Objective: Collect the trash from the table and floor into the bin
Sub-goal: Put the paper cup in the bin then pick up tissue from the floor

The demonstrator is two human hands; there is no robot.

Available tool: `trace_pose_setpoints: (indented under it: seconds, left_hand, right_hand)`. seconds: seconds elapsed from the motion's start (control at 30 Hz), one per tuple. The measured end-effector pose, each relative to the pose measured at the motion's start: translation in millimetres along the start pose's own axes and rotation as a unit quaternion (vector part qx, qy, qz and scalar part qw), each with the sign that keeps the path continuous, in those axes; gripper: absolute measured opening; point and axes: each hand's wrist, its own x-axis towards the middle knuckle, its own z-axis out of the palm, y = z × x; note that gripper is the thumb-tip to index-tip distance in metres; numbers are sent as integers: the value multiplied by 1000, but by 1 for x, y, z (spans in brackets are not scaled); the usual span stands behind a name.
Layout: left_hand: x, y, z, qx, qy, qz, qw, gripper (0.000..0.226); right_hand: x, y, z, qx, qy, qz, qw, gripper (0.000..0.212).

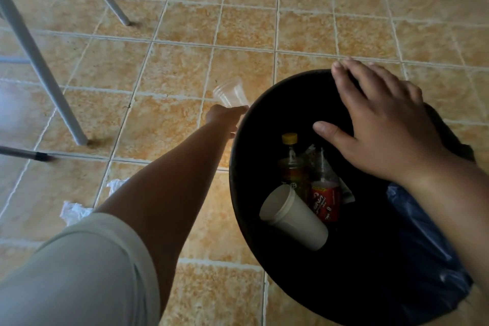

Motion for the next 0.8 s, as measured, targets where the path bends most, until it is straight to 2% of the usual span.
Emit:
trace_pose_setpoints:
  seconds: [0.2, 0.33, 0.43, 0.5, 0.57, 0.63, 0.73, 0.8]
  left_hand:
    - [7, -1, -19, -44, 39, -9, 998, 44]
    - [-9, 9, -37, -63, 51, 31, 996, 48]
    - [-32, 20, -51, -50, 68, 107, 991, 42]
    - [-52, 30, -59, -45, 80, 169, 981, 50]
    - [-77, 41, -64, -17, 115, 232, 966, 58]
    - [-104, 51, -67, 24, 147, 296, 944, 53]
    - [-145, 59, -64, 78, 114, 372, 918, 47]
    - [-167, 54, -57, 147, 72, 402, 901, 53]
  right_hand:
    - [0, -1, -2, -3, -7, 2, 1000, 88]
    - [0, -1, -4, 0, -22, 8, 1000, 85]
    - [-1, -1, -6, 8, -30, 16, 999, 78]
    - [-2, -2, -8, 12, -39, 24, 999, 77]
    - [-3, -2, -12, 20, -50, 24, 998, 75]
    - [-4, 0, -18, 35, -62, 22, 997, 74]
    - [-5, 5, -25, 46, -89, 17, 995, 73]
    - [-7, 8, -28, 58, -103, 14, 993, 73]
